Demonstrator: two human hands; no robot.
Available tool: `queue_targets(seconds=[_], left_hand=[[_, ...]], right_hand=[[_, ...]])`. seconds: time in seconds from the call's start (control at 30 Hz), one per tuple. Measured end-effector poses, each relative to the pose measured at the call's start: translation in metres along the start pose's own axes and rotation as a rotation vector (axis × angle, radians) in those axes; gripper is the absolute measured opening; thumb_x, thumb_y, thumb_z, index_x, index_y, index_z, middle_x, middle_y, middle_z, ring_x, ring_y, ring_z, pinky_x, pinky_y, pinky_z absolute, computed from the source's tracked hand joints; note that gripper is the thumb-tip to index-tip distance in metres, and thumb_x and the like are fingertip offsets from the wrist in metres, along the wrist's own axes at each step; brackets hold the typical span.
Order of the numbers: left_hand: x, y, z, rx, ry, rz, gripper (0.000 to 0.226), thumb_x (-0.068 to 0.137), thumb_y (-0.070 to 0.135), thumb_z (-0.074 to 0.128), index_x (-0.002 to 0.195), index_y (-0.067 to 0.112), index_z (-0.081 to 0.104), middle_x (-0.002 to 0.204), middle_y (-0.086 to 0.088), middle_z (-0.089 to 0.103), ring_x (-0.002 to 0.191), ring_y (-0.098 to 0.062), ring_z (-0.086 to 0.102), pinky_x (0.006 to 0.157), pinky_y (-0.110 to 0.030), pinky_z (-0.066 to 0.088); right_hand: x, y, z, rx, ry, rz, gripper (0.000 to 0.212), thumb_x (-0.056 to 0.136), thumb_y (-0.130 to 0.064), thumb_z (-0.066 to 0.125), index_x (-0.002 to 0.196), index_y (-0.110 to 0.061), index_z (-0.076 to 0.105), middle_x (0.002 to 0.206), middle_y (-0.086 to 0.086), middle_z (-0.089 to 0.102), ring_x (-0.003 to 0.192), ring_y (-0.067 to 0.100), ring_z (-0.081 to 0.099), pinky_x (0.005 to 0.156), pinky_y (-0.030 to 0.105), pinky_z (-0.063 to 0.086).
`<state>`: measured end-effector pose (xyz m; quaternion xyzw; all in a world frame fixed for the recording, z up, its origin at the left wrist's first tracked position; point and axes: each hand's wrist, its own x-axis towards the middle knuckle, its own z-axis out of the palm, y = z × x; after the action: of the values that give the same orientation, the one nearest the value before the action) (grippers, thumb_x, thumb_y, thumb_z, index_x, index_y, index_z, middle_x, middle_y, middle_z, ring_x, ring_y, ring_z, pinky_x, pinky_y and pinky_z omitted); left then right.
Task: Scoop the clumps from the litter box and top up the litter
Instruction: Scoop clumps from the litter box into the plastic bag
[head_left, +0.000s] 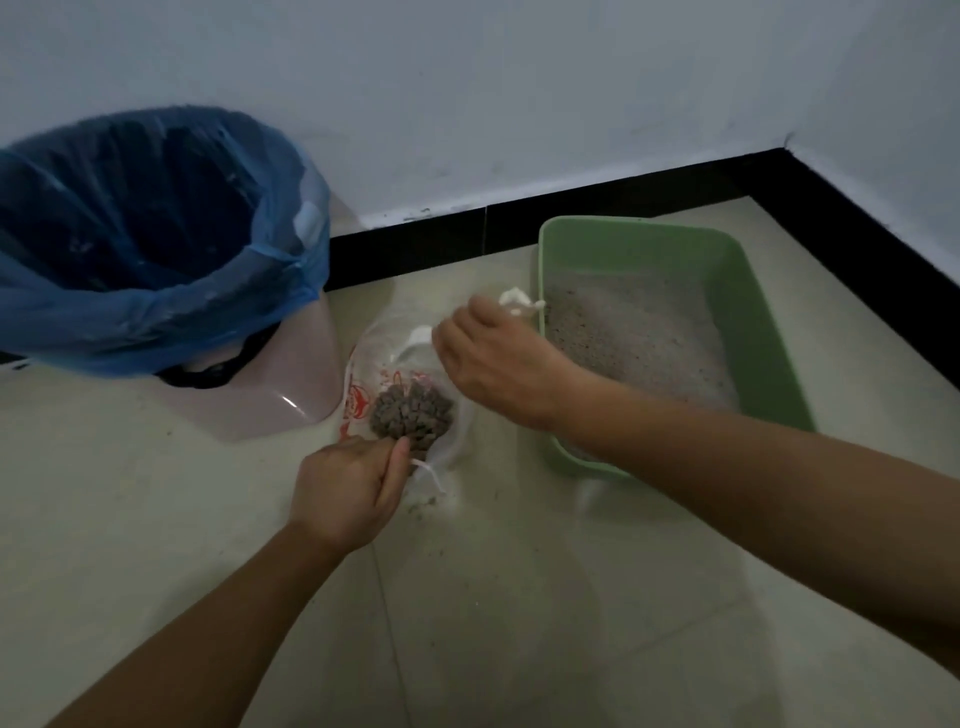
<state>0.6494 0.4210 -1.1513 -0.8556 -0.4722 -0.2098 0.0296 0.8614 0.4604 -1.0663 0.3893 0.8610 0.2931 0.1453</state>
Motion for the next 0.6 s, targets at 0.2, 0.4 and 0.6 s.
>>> queue_targets(seconds=[0.2,0.4,0.6], left_hand=[[-0.001,-0.007,0.004,-0.039,-0.036,-0.078,0.045,0.097,0.034,0.035,0.057,0.020,0.051,0.050,0.000,0.053,0.046,-0.024,0.051,0.045,-0.026,0.029],[0.005,-0.003,0.004,-0.055,-0.006,-0.100,0.044,0.096,0.033,0.036,0.057,0.020,0.054,0.050,-0.001,0.054,0.045,-0.026,0.052,0.043,-0.027,0.034],[0.014,0.013,0.011,-0.079,-0.031,-0.145,0.049,0.097,0.036,0.033,0.058,0.019,0.056,0.052,-0.003,0.057,0.048,-0.028,0.055,0.044,-0.028,0.037]], right_hand=[[0.018,0.002,0.010,-0.083,0.082,-0.018,0.030,0.084,-0.007,0.053,0.112,-0.002,0.061,0.087,0.007,0.055,0.077,0.022,0.050,0.079,0.036,0.040],[0.000,0.004,0.027,0.030,0.077,0.100,0.037,0.086,-0.010,0.047,0.121,-0.002,0.056,0.094,0.011,0.058,0.079,0.027,0.054,0.077,0.040,0.042],[-0.027,0.016,0.034,0.272,-0.031,0.384,0.031,0.087,-0.019,0.053,0.117,-0.012,0.060,0.099,0.009,0.061,0.087,0.029,0.058,0.081,0.041,0.042]])
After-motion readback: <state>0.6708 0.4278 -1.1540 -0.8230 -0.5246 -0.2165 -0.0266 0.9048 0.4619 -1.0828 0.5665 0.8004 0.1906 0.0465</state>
